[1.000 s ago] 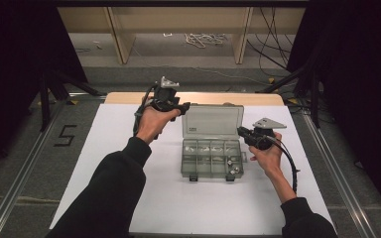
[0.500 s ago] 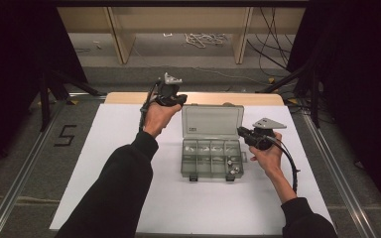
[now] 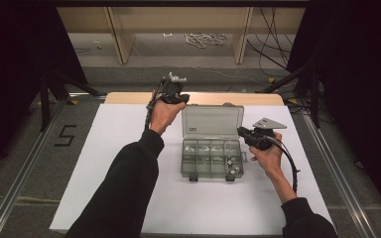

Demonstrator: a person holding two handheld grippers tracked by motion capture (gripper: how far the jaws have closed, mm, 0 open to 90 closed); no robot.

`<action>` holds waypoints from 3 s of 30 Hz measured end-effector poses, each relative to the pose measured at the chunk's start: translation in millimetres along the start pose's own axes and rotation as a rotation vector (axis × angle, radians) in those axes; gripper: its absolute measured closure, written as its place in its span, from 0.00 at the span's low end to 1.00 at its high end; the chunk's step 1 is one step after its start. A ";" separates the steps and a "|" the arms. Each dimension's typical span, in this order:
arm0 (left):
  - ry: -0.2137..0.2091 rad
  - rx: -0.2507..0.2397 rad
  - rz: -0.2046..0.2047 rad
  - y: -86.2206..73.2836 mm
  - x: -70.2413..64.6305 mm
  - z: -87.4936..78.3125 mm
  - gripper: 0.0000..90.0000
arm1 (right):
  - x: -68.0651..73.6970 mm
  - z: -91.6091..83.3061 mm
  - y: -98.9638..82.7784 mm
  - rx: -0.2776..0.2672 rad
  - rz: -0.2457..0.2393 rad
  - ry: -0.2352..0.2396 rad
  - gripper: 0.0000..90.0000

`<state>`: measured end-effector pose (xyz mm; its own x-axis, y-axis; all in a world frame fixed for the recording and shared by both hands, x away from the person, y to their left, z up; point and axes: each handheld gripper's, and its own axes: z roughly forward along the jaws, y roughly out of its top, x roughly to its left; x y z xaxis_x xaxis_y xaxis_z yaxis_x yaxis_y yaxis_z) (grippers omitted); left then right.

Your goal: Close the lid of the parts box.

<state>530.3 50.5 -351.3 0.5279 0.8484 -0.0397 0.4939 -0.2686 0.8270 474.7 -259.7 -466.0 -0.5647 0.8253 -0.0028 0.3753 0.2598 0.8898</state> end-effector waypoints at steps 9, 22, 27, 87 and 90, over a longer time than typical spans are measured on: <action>-0.020 0.035 0.033 -1.4 -3.6 -4.1 1.00 | 0.4 -0.5 0.8 0.002 -0.003 -0.005 0.92; -0.101 0.021 0.064 -15.2 -3.6 -19.9 1.00 | 11.2 -38.5 19.2 -0.006 0.103 0.024 0.45; -0.124 0.032 0.068 -26.7 -10.4 -29.6 1.00 | 24.5 -56.7 24.3 0.014 0.064 0.021 0.37; -0.312 -0.063 0.095 -143.7 -55.6 -70.7 1.00 | 61.3 -104.1 7.8 0.044 -0.064 0.162 0.84; -0.319 -0.050 0.105 -147.4 -55.2 -70.4 1.00 | 61.1 -101.7 4.4 0.068 -0.080 0.168 0.90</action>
<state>379.8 75.4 -431.5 0.7675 0.6299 -0.1192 0.3946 -0.3177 0.8622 367.1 -259.1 -415.8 -0.7074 0.7068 0.0093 0.3699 0.3590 0.8569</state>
